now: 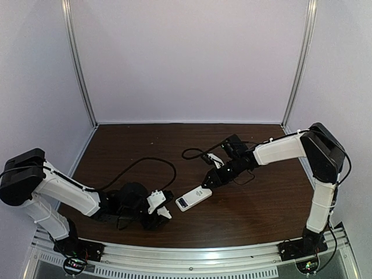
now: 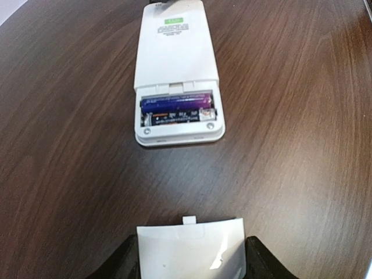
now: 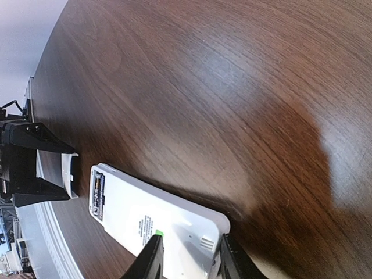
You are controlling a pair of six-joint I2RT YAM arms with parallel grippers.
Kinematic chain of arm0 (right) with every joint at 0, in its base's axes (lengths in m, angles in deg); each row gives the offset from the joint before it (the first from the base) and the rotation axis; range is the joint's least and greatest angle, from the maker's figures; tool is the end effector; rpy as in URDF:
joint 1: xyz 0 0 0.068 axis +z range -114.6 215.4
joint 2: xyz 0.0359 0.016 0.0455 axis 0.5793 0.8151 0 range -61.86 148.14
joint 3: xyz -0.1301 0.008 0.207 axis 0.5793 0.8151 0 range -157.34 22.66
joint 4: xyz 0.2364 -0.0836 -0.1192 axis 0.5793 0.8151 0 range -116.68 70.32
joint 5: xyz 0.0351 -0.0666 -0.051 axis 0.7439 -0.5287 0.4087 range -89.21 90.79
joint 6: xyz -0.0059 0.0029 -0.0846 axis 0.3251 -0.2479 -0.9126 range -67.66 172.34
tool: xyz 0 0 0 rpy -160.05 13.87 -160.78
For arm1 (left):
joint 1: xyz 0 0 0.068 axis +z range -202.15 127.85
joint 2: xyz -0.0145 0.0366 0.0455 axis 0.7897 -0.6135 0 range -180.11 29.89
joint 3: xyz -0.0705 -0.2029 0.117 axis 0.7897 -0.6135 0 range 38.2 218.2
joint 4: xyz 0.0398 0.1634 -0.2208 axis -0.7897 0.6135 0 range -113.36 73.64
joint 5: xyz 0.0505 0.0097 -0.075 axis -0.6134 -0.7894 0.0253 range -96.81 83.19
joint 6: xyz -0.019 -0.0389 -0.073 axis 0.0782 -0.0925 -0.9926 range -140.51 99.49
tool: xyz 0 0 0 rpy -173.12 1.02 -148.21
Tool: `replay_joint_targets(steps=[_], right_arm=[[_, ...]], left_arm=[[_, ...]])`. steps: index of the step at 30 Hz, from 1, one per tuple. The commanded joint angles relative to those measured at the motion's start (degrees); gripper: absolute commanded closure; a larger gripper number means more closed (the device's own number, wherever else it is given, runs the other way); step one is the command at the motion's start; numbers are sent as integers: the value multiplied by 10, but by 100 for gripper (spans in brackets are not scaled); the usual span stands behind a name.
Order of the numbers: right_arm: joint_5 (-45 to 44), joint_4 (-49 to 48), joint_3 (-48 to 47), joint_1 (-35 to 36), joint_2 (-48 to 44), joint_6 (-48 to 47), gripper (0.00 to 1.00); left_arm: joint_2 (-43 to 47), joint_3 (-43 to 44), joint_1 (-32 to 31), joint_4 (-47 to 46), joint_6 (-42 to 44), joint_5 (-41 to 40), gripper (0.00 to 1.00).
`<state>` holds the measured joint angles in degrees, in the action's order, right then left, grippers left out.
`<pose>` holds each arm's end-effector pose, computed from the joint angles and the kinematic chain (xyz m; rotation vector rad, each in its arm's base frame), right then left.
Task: Load the batteries into the remote control
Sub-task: Pick up the battery cover from the center of the board, then load the battery cover onto the remote control without the battery cover.
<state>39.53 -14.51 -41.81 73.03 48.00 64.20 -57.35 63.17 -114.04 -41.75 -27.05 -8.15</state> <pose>0.2865 0.2795 0.0782 -0.8611 2.5404 1.1768 0.1386 -0.2557 0.0409 1.1070 2.1367 -0.5526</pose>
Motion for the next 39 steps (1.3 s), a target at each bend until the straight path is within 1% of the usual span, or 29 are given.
replay_joint_targets(steps=[1, 5, 11, 13, 15, 18, 23, 32, 39], right_arm=[[38, -8, -8, 7, 8, -13, 66], [42, -10, -8, 10, 10, -6, 67], [41, -12, -8, 11, 8, -2, 66], [43, -14, -8, 11, 7, 0, 64], [43, -22, -5, 10, 2, 7, 61], [41, -26, -4, 8, -4, 17, 58], [41, -39, 4, -3, -23, 31, 57], [44, -108, 43, -30, -80, 91, 57], [77, -180, 76, -31, -100, 155, 59]], left_arm=[[-1, -11, -2, -35, 37, 6, 55], [-12, 17, -2, -43, 39, -5, 55], [-47, 45, -2, -83, 32, 13, 54], [-56, 52, -2, -91, 33, 13, 55], [-61, 57, -2, -96, 34, 38, 54], [-66, 64, 0, -100, 38, 38, 54], [-66, 76, 12, -89, 43, 48, 54], [-90, 88, 35, -90, 40, 66, 54], [-110, 103, 45, -84, 37, 81, 54]])
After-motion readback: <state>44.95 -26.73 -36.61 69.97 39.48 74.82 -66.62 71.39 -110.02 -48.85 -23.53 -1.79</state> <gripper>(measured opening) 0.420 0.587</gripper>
